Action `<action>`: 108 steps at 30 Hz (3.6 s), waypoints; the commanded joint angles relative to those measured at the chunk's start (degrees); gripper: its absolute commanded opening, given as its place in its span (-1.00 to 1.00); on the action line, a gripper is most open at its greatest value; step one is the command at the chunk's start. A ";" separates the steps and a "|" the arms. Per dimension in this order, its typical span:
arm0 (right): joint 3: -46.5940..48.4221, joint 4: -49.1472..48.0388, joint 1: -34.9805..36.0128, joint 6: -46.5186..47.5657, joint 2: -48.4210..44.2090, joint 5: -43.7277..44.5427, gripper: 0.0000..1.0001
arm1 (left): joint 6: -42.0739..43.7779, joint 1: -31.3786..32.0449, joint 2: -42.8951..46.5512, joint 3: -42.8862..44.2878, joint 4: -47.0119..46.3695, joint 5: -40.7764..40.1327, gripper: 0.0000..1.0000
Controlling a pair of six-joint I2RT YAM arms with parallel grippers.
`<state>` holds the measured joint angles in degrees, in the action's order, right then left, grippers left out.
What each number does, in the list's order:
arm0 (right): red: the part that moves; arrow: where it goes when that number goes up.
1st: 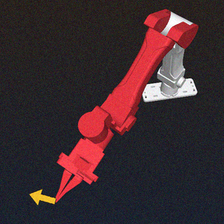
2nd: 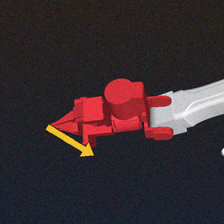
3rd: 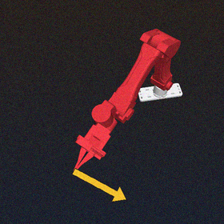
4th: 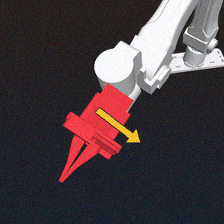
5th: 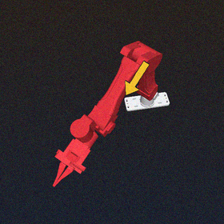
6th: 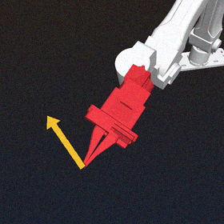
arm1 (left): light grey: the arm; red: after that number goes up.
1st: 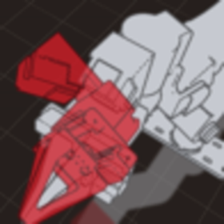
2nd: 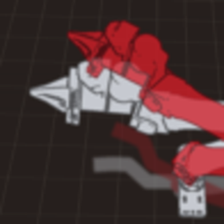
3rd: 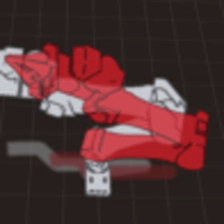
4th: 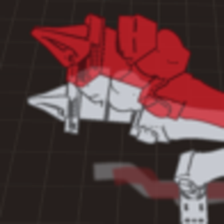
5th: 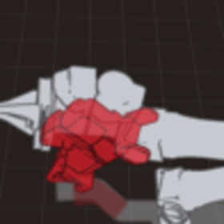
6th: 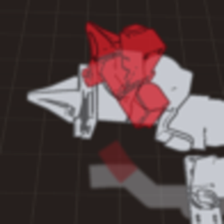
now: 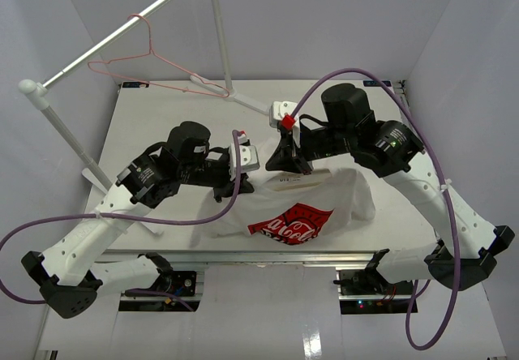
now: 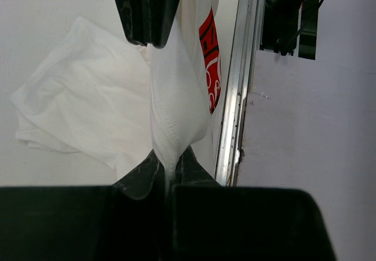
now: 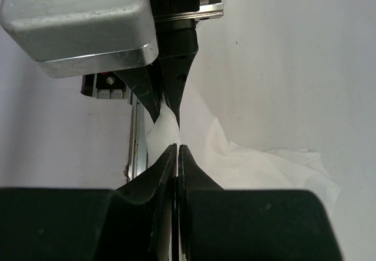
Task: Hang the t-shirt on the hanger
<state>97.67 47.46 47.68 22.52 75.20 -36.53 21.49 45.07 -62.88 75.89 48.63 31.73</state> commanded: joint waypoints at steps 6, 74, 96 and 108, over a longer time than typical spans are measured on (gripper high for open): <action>0.31 -13.98 -0.57 -10.38 -1.37 11.06 0.43 | -14.36 0.20 5.87 -4.91 -4.07 -5.09 -1.00; -12.13 -26.54 -1.09 -15.24 -19.89 56.10 0.88 | -52.05 -0.86 -0.62 20.90 -4.16 -105.59 -1.00; -15.76 -27.04 -1.01 -15.39 -26.56 55.14 0.88 | -36.80 -1.86 10.05 3.01 -20.70 -95.00 -1.00; -18.13 -27.86 -0.92 -15.05 -27.21 55.34 0.88 | -67.43 -13.33 -3.21 8.05 4.18 -91.85 -1.00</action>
<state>79.61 22.20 46.87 6.55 48.12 17.91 -35.22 35.21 -66.90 85.14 46.89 -63.33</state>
